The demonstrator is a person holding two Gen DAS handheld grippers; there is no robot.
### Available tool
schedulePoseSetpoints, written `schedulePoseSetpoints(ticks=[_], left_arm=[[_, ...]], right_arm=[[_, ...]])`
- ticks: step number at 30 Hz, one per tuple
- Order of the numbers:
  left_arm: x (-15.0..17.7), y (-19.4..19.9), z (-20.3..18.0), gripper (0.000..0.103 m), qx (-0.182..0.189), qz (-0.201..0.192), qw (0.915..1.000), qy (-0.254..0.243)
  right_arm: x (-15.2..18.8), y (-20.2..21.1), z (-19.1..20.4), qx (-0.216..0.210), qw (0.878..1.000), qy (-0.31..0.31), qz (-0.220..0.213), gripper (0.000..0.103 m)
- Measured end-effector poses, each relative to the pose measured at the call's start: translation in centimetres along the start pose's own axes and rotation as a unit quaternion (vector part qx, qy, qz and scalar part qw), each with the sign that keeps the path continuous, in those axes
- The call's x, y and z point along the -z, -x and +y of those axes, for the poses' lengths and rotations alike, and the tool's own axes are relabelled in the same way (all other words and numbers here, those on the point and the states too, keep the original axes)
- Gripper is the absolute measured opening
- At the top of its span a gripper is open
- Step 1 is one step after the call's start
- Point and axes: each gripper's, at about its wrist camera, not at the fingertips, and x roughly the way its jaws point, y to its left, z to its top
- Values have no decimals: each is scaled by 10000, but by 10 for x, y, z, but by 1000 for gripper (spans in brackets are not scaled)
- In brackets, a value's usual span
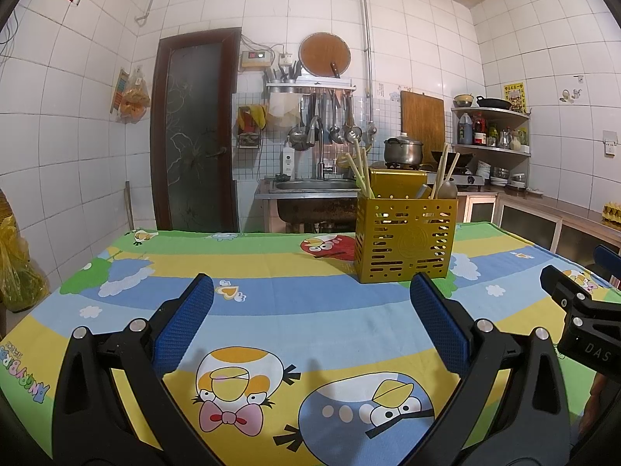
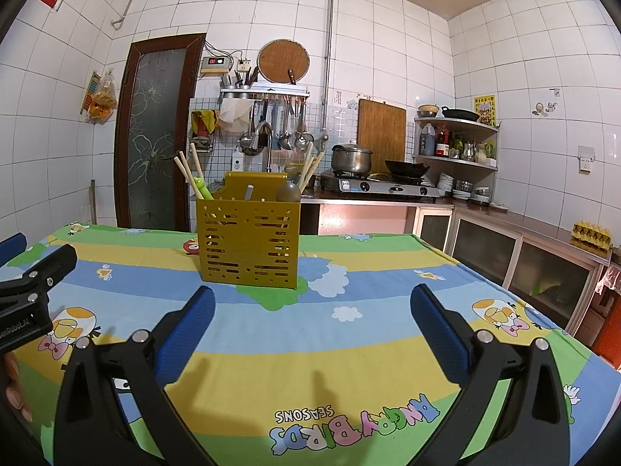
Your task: Organize utensils
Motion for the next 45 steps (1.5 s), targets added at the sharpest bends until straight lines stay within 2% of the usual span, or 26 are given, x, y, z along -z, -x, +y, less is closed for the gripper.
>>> schedulePoseSetpoints(ticks=[45], left_arm=[[-6, -1, 0, 98, 12, -46, 10000, -19]], right_arm=[[-1, 0, -1, 7, 10000, 1, 13, 98]])
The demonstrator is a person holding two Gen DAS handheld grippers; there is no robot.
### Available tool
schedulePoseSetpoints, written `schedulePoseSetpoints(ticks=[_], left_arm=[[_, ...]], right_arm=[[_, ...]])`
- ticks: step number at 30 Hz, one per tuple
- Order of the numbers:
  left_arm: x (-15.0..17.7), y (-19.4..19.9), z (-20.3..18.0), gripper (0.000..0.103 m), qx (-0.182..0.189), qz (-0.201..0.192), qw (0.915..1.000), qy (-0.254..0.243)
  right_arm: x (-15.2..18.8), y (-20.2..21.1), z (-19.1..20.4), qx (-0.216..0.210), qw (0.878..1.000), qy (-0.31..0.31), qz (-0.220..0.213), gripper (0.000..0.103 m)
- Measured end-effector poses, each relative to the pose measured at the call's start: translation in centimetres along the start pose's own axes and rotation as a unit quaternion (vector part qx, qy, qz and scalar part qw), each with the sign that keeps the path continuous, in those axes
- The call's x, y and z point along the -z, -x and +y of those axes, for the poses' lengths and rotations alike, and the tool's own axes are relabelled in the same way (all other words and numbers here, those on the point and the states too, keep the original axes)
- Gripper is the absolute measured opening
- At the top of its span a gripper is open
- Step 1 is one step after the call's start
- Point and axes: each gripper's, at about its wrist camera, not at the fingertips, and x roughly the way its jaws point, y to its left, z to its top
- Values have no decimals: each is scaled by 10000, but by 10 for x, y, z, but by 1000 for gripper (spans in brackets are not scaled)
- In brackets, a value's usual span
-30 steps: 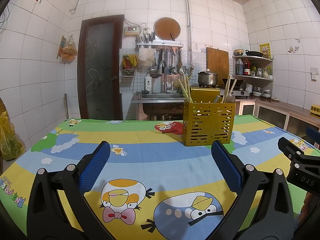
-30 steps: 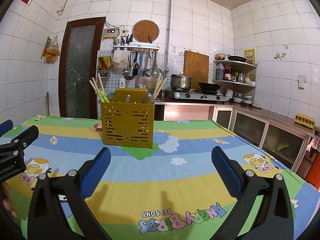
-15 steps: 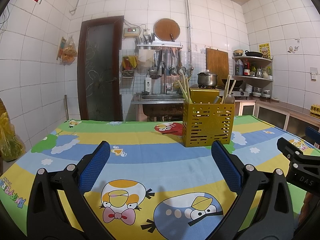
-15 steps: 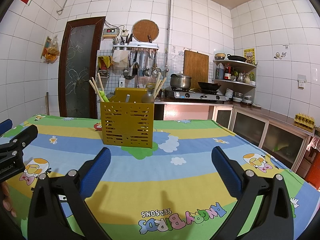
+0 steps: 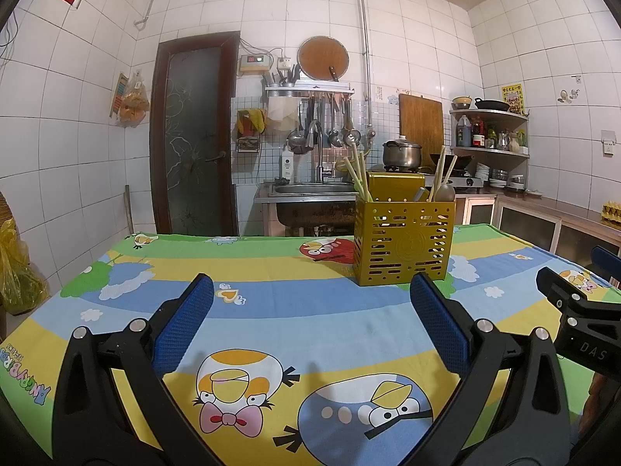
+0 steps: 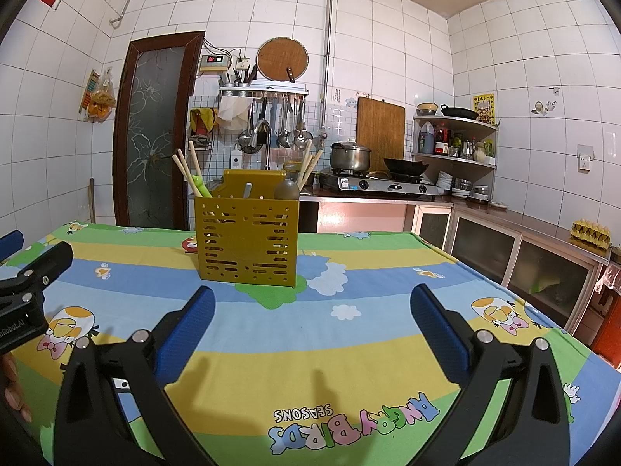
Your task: Organize utensils
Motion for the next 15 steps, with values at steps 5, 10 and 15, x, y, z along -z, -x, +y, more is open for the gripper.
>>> schedulePoseSetpoints(ticks=[5, 10, 15], left_arm=[[1, 1, 0, 98, -1, -4, 10000, -2], [1, 0, 0, 98, -1, -10, 10000, -3], [0, 0, 0, 98, 4, -20, 10000, -9]], right_arm=[[0, 0, -1, 0, 10000, -2, -3, 98], [0, 0, 0, 3, 10000, 0, 1, 98], [0, 1, -3, 19, 10000, -18, 9, 98]])
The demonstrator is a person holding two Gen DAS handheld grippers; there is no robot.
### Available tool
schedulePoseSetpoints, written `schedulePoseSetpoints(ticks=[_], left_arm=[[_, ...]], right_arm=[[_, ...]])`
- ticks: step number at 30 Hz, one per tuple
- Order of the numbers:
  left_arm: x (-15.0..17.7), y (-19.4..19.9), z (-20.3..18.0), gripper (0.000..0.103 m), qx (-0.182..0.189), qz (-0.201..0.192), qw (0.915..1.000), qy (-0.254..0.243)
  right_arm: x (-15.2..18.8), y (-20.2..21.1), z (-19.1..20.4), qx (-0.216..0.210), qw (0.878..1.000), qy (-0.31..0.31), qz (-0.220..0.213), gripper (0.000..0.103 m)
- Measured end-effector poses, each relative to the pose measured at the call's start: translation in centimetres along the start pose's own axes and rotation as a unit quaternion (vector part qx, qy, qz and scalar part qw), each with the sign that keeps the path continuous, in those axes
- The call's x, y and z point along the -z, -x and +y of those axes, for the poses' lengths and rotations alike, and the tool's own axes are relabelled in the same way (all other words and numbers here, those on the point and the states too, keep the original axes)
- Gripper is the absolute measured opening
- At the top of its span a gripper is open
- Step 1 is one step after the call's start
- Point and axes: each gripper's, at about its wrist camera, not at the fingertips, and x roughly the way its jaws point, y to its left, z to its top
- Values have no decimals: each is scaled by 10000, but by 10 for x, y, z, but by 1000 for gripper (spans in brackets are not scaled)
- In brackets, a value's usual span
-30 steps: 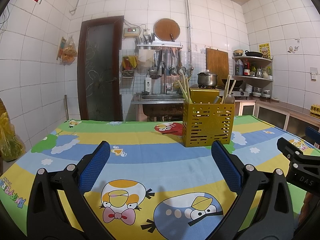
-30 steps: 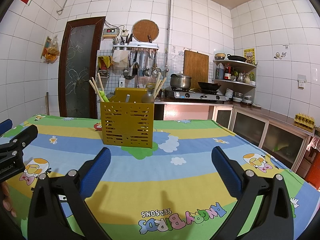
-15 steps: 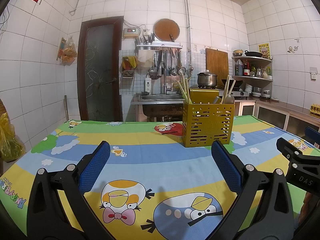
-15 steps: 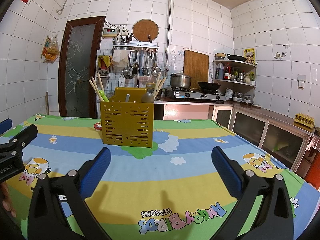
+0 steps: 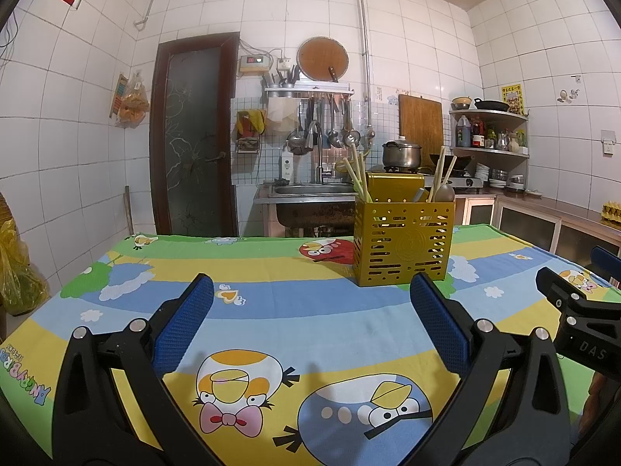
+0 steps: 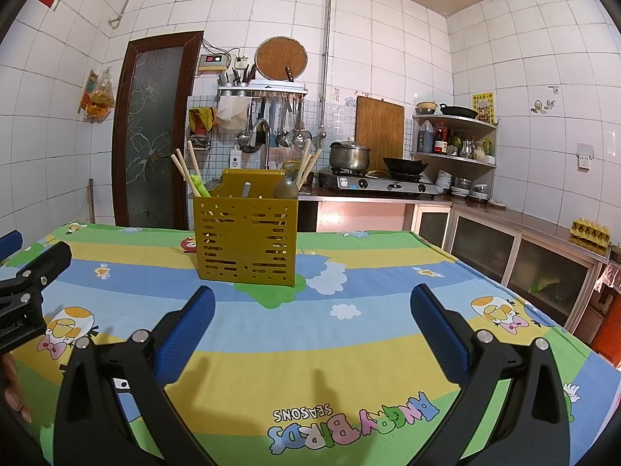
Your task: Organize utensils
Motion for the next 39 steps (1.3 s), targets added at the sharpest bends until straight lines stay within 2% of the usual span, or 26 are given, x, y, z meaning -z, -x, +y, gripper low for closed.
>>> schedulePoseSetpoints(ticks=[39], left_arm=[[2, -1, 3, 98, 3, 11, 10000, 2]], right_arm=[[1, 0, -3, 9, 10000, -24, 9, 98]])
